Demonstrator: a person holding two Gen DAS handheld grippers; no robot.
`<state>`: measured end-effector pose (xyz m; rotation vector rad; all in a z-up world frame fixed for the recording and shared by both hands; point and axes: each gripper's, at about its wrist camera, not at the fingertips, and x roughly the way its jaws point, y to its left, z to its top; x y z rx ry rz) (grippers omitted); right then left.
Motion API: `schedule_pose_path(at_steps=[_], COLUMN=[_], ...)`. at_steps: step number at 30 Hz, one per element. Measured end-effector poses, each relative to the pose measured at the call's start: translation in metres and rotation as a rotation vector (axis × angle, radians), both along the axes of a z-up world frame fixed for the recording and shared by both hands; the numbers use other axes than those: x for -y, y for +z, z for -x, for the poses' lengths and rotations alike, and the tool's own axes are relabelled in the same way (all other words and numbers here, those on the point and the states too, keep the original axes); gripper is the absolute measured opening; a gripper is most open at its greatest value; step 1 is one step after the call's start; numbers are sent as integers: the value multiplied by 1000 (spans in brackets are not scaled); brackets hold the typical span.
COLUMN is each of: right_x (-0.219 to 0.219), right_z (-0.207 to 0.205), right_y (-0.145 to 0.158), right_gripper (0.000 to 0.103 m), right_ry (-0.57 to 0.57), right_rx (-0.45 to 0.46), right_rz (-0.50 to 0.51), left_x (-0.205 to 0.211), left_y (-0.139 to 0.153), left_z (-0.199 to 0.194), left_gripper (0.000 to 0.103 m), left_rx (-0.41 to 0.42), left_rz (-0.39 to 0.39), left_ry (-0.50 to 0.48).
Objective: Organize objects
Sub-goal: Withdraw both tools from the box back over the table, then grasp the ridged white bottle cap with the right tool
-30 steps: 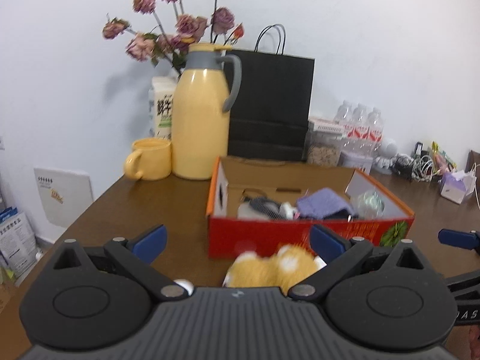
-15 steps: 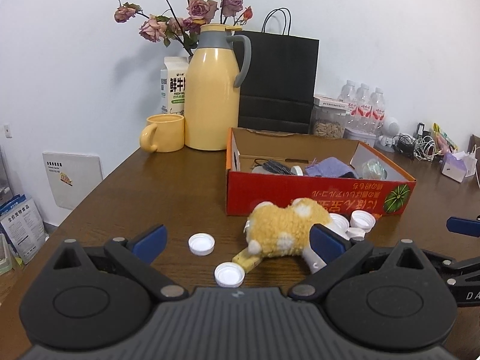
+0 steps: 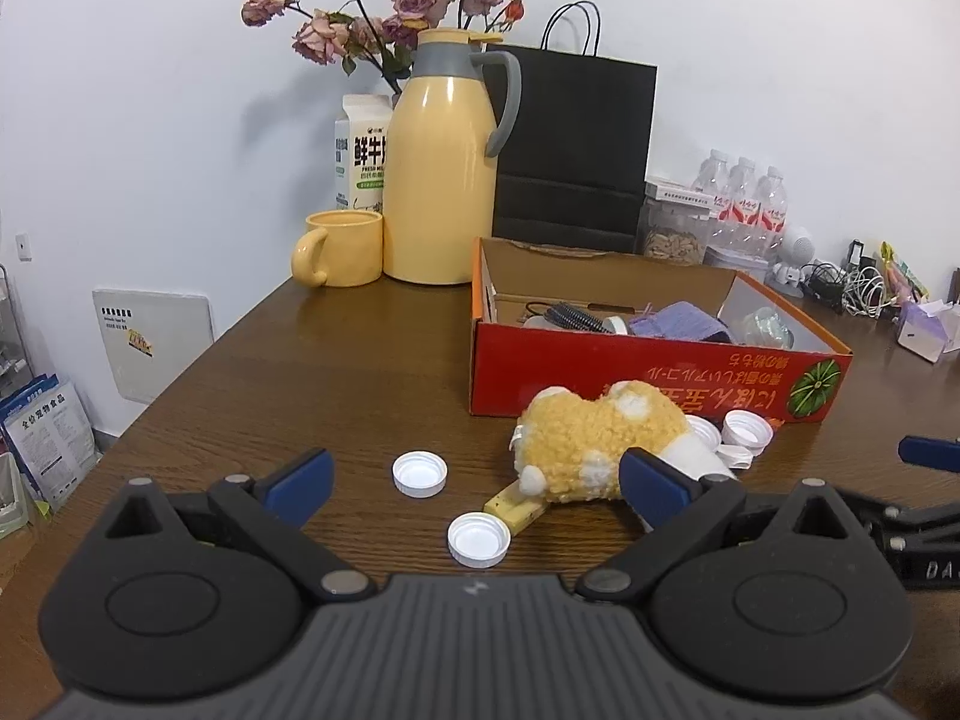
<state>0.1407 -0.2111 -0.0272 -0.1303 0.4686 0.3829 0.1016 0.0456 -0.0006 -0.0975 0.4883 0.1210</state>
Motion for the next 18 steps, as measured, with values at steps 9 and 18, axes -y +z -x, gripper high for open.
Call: schedule_pose_path(at_steps=[9, 18], right_x=[-12, -30], right_z=[-66, -117], right_y=[-2, -20], right_gripper=[69, 56], right_ry=[12, -3], right_rx=[-58, -161], right_rz=[-15, 18], left_x=[-7, -11], left_y=[-5, -7], left_z=[-11, -18], left_gripper=[103, 103], left_rx=[-14, -14], left_rz=[9, 35], left_ry=[19, 12])
